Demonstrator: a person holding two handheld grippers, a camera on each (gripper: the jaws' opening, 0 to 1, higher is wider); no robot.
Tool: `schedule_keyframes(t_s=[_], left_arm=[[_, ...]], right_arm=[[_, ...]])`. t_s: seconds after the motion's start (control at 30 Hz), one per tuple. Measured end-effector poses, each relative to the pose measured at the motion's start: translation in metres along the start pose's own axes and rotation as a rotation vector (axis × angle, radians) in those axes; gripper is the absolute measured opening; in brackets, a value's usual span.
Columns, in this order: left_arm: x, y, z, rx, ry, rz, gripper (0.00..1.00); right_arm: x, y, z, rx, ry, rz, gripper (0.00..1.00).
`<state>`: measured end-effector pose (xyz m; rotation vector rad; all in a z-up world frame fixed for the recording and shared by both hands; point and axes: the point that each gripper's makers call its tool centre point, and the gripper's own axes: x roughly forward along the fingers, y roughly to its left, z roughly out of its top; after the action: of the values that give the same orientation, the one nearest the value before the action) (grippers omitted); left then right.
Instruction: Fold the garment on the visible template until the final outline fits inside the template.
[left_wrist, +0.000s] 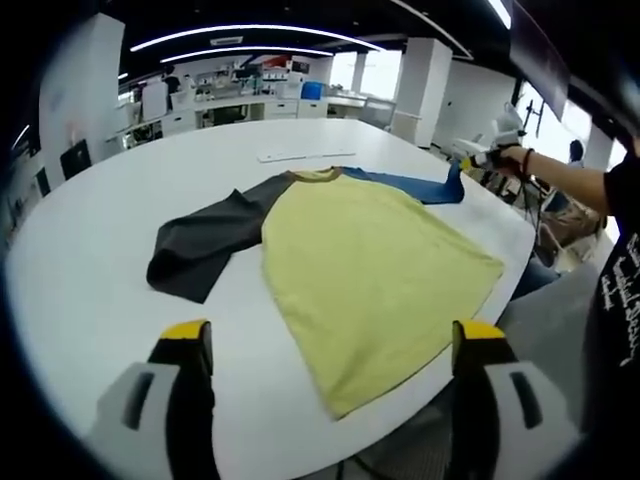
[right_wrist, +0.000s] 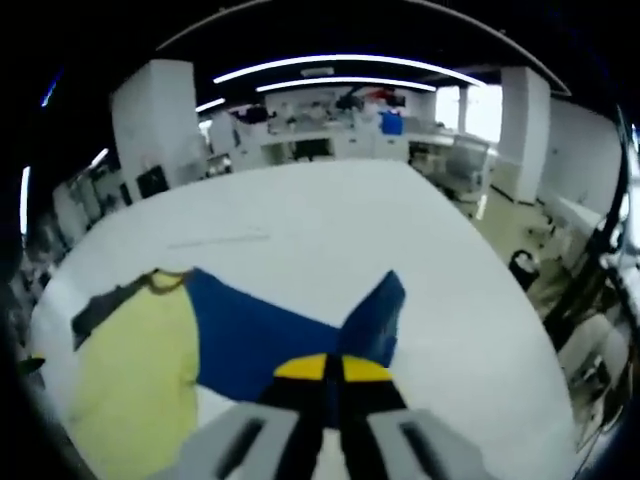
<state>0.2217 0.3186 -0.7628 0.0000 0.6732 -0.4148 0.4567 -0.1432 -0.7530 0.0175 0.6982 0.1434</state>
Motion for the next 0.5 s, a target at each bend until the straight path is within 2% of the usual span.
schedule_keyframes(t_s=[0.13,0.5], left_arm=[[0.000,0.000,-0.001,0.003,-0.001,-0.005,0.97],[-0.001,-0.003,0.000,0.006,-0.007,-0.018,0.97]], right_arm=[[0.007,0.007,0.007,-0.006,-0.005,0.023,0.00],[0.008,0.052,0.015,-0.037,-0.011,0.083,0.00]])
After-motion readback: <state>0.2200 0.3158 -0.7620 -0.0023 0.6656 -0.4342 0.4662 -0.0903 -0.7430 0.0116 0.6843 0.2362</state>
